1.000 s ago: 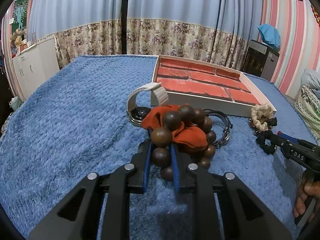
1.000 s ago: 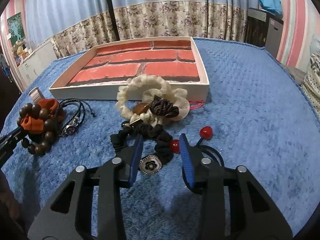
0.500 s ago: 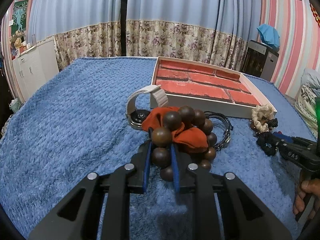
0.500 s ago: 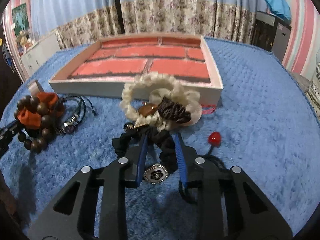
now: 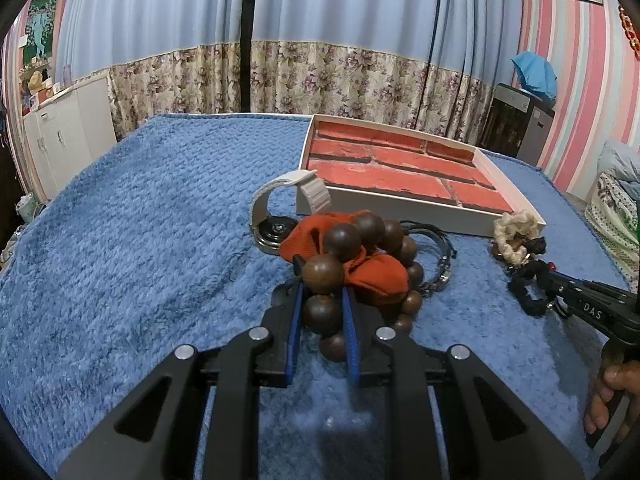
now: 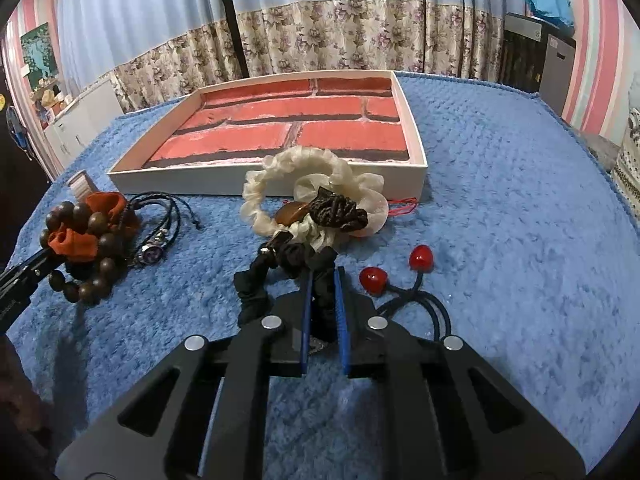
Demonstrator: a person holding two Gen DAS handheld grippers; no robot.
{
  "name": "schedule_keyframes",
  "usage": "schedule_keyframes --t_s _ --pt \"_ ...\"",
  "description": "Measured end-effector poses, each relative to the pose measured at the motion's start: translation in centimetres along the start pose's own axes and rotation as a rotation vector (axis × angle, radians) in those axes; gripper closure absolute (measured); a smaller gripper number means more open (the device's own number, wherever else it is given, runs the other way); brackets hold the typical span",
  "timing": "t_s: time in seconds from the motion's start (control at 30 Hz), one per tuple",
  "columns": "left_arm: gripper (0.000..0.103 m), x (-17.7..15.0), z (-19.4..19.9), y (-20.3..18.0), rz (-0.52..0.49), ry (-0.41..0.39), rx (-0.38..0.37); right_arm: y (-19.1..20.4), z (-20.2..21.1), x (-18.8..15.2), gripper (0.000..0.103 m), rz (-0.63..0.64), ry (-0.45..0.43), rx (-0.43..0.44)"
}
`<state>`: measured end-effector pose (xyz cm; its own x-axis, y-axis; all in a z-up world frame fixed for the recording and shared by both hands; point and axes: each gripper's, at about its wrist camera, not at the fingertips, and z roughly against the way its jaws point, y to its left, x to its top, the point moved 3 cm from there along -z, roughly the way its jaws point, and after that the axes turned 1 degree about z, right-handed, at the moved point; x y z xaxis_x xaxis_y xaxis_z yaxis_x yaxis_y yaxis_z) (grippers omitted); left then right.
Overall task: Organize jewelry
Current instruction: 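Grasp the black charm scrunchie with the right tool while the left tool lifts the bead bracelet, then carry the bead bracelet and black scrunchie into the brick-pattern tray and open both tools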
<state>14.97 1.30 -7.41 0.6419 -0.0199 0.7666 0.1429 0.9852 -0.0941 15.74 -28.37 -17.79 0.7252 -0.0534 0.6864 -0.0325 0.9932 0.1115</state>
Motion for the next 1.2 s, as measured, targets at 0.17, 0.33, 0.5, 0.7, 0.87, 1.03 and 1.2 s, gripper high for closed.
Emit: schedule_keyframes --t_s 0.17,0.33,0.5,0.7,0.87,1.03,1.2 --pt "0.084 -0.3 0.7 -0.4 0.004 -0.005 0.000 0.2 1.0 -0.3 0.091 -0.001 -0.016 0.012" --pt "0.084 -0.5 2.0 -1.1 -0.003 -0.023 0.003 0.1 1.9 -0.2 0.091 -0.001 -0.032 0.022" --pt "0.084 -0.9 3.1 -1.9 -0.003 -0.027 -0.001 0.0 3.0 -0.4 0.091 0.000 -0.046 0.031" --pt "0.084 -0.4 5.0 -2.5 -0.019 -0.066 -0.013 0.1 4.5 -0.4 0.091 0.000 -0.073 0.041" --pt "0.084 0.3 6.6 -3.1 -0.037 -0.102 -0.017 0.1 6.4 -0.1 0.091 0.001 -0.111 0.047" --pt "0.084 0.4 8.0 -3.6 -0.048 -0.127 -0.007 0.1 8.6 0.0 0.091 0.016 -0.158 0.031" --pt "0.084 0.6 8.9 -4.2 -0.061 -0.145 -0.004 -0.2 10.0 -0.2 0.091 0.013 -0.184 0.026"
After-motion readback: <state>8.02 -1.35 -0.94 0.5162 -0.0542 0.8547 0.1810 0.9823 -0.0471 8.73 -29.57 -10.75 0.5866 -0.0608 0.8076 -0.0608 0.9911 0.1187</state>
